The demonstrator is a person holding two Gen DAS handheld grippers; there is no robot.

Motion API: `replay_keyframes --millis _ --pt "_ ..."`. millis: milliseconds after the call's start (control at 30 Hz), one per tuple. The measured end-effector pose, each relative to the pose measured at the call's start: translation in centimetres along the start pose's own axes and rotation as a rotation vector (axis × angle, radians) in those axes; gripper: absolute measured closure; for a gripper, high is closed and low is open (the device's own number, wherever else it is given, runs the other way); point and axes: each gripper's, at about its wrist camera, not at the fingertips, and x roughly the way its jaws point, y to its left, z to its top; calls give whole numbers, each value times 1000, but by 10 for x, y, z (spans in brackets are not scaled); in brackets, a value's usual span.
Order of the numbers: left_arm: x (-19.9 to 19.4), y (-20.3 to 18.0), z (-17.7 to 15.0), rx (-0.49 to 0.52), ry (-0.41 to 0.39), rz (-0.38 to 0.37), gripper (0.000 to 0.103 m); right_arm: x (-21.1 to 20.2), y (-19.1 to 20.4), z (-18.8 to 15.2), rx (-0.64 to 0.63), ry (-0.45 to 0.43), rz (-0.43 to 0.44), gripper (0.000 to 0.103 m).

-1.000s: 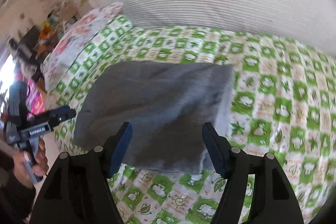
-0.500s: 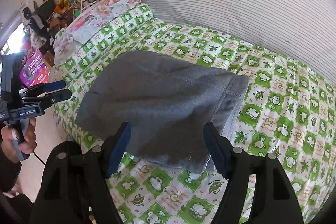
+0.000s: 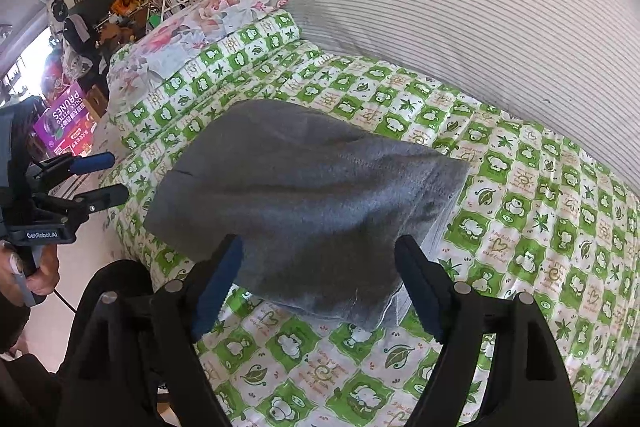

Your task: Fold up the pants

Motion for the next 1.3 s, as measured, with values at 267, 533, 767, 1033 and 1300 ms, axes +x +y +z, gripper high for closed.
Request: replay_keyframes --millis 267,533,767,1033,1300 --pt "-8 1 -6 -1 -3 38 21 -4 12 1 -39 -10 14 17" --pt "-17 4 -11 -17 -19 37 20 0 22 1 -85 18 2 16" --pt "-18 9 -12 -26 -31 17 20 0 22 1 -87 18 -12 16" --pt "-24 3 -12 -9 -67 35 20 0 22 2 -89 16 -7 16" --pt "-28 3 -11 4 -87 51 20 1 22 2 -92 18 -13 16"
